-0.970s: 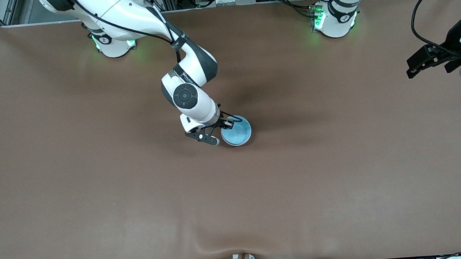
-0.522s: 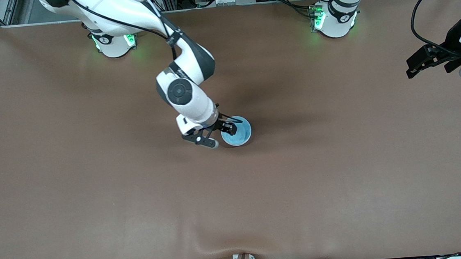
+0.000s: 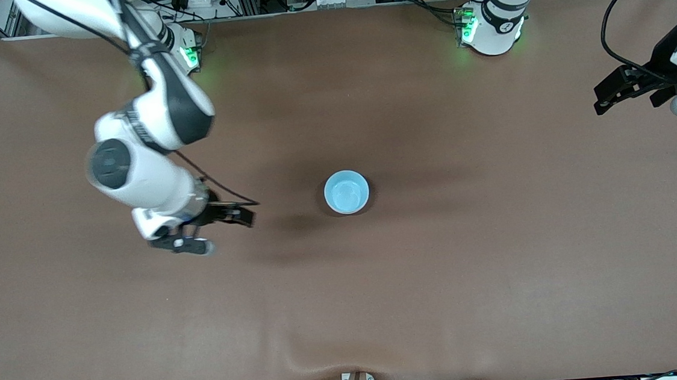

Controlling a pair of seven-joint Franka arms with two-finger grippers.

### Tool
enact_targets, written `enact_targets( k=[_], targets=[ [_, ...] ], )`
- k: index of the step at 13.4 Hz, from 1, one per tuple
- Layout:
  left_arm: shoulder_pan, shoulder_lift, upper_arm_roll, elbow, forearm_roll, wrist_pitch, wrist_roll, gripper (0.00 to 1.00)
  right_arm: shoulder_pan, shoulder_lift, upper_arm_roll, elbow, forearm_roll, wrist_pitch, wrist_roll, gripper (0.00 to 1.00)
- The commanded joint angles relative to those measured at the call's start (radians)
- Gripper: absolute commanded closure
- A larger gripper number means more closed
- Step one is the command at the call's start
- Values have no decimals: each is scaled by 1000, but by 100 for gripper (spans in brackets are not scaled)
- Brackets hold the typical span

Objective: Stack pink and blue bowls on white bowl

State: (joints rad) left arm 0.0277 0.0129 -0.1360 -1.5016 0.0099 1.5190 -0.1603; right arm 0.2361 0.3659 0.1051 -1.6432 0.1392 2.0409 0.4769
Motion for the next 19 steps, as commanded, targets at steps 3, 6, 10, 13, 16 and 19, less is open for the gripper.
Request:
enact_targets(
  k=[3, 6, 10, 13, 16, 19],
  targets=[
    [8, -13, -10, -6, -19, -7, 19, 0, -199, -178, 21, -78, -23, -143, -277, 0],
    [6, -10, -10, -6, -19, -7, 19, 0, -306, -298, 18, -78, -26, -267, -437, 0],
    [8, -13, -10, -6, -19, -7, 21, 0, -322, -384, -60, -29, -76, -466, -576, 0],
    [8, -13, -10, -6, -19, -7, 21, 0, -324, -386, -70, 109, -82, -654, -563, 0],
    [8, -13, -10, -6, -19, -8, 21, 0, -322, -389, -67, 123, -85, -703, -500, 0],
    [8, -11, -10, -6, -19, -7, 21, 0, -322, -389, -67, 123, -87, -680, -491, 0]
  ],
)
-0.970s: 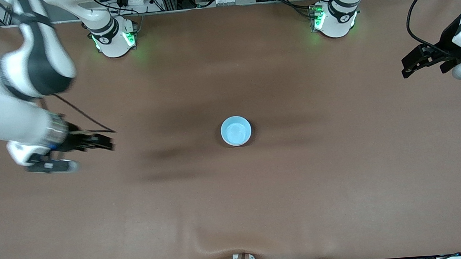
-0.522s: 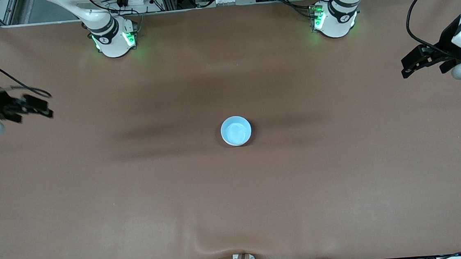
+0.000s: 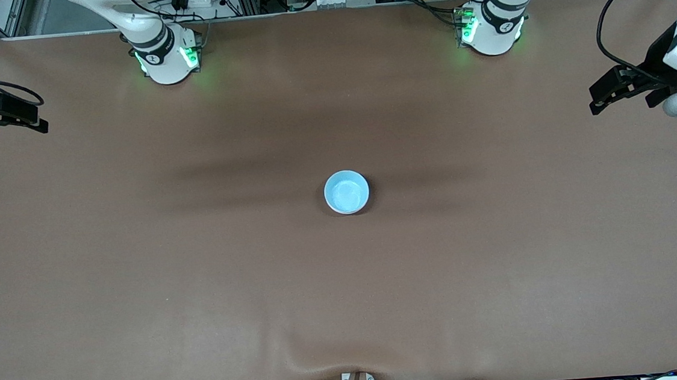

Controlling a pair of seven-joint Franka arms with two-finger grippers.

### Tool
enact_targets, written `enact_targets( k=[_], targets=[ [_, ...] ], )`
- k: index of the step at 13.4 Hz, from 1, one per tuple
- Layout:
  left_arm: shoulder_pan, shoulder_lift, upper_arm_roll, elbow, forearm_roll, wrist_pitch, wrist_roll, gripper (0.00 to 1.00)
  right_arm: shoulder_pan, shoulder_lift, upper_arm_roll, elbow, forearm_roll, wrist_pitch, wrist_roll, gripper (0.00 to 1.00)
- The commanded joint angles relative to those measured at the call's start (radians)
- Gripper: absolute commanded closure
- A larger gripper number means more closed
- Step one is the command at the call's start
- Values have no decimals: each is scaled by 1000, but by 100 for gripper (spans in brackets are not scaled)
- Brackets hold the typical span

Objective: Stack pink and blue bowls on white bowl

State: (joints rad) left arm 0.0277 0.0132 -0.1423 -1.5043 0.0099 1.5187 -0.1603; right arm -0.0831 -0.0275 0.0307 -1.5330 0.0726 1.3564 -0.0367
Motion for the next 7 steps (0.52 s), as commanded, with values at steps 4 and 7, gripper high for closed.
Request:
enact_targets(
  k=[4, 7],
  targets=[
    [8, -15, -3, -4, -19, -8, 21, 0, -3, 6, 8, 13, -22, 24, 23, 0],
    [9, -19, -3, -4, -18, -9, 21, 0, -3, 6, 8, 14, -22, 26, 23, 0]
  ],
)
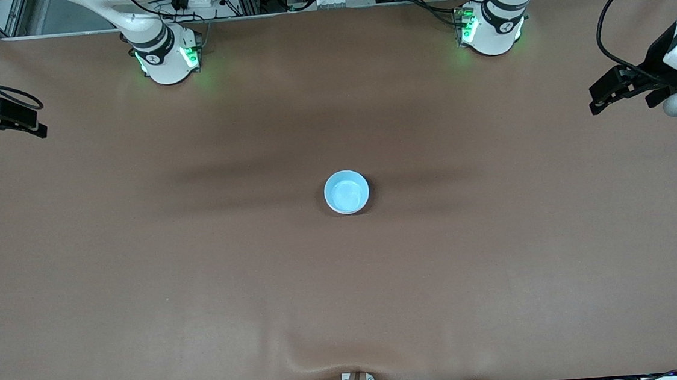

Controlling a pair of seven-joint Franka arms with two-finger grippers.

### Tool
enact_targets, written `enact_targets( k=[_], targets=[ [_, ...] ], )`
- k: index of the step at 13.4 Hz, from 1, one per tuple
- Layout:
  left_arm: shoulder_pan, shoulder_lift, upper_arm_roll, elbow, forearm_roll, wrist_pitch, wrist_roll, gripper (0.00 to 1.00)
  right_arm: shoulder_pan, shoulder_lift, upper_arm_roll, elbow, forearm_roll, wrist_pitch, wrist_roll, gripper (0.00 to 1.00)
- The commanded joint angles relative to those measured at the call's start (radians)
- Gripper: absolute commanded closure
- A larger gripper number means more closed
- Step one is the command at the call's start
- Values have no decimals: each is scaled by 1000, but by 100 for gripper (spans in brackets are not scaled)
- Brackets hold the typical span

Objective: Stack pink and blue bowls on white bowl

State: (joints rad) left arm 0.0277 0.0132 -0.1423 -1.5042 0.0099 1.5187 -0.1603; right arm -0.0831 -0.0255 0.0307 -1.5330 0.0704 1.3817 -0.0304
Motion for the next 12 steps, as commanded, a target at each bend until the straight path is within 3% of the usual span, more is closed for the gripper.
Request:
enact_targets(
  k=[1, 12],
  targets=[
    [9, -19, -3, -4, -18, -9, 21, 0, -3, 6, 8, 13, -20, 0, 17, 0],
    [12, -16, -2, 21, -2, -9, 12, 0, -26, 2, 6, 13, -18, -1, 15, 0]
  ],
)
